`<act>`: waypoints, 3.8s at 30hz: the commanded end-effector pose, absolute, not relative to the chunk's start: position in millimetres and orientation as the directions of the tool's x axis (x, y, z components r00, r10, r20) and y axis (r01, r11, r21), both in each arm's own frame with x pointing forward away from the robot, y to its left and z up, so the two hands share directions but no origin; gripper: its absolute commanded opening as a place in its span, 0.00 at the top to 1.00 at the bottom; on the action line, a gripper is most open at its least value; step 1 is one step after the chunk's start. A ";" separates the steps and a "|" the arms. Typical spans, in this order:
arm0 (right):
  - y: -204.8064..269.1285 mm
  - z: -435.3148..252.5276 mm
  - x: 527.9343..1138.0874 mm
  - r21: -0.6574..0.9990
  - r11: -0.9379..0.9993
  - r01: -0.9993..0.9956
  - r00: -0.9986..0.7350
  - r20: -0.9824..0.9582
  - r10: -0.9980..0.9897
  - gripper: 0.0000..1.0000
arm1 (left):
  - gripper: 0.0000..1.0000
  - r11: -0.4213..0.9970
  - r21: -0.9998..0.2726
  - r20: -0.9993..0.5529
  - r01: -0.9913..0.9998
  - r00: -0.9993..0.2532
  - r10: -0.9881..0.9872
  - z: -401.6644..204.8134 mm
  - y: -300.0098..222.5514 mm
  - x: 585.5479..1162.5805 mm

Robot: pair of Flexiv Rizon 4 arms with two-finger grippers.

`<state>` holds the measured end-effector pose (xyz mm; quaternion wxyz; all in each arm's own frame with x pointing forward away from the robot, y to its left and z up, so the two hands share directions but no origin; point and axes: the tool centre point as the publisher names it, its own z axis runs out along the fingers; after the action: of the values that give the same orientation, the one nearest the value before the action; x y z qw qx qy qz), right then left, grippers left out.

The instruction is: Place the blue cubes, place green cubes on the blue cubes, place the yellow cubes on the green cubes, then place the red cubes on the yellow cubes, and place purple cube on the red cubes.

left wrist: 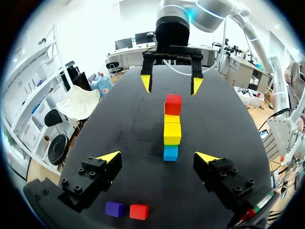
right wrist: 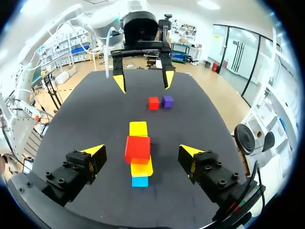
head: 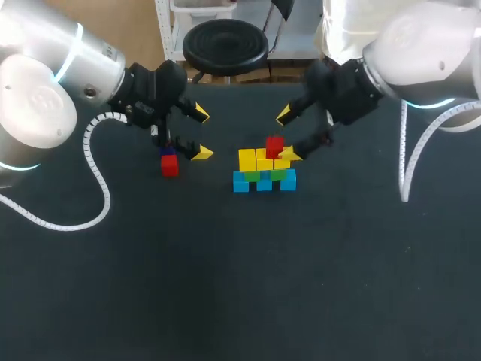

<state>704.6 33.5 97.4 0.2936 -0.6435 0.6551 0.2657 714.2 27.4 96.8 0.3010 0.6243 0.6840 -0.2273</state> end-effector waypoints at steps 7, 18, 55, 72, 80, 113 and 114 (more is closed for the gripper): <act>-0.1 127.4 673.3 -0.133 -0.027 -0.991 0.116 -0.731 -0.673 0.00 | 0.00 0.114 0.066 -0.698 0.991 -0.036 0.715 96.1 28.3 714.7; -21.4 134.3 660.1 -0.169 -0.037 -0.985 0.157 -0.778 -0.609 0.00 | 0.00 0.114 0.066 -0.698 0.991 -0.036 0.715 96.1 28.3 714.7; -22.6 139.2 654.8 -0.137 -0.069 -0.988 0.151 -0.784 -0.602 0.00 | 0.00 0.056 0.002 -0.660 0.998 -0.041 0.750 74.9 100.0 739.8; -22.6 139.2 654.8 -0.137 -0.069 -0.988 0.151 -0.784 -0.602 0.00 | 0.00 0.090 -0.007 -0.599 0.996 -0.076 0.797 33.7 114.5 750.9; -22.6 139.2 654.8 -0.137 -0.069 -0.988 0.151 -0.784 -0.602 0.00 | 0.00 0.102 -0.038 -0.552 0.994 -0.106 0.827 11.5 135.2 750.1; -22.6 139.2 654.8 -0.137 -0.069 -0.988 0.151 -0.784 -0.602 0.00 | 0.00 0.059 -0.134 -0.531 0.989 -0.122 0.838 0.0 121.5 725.3; -22.6 139.2 654.8 -0.137 -0.069 -0.988 0.151 -0.784 -0.602 0.00 | 0.00 0.060 -0.136 -0.531 0.989 -0.124 0.839 -0.7 121.2 725.7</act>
<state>654.4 -22.5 139.6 0.3444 -0.6756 0.5892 0.2789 721.9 123.4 2.9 0.1608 0.6425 0.7106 -0.2375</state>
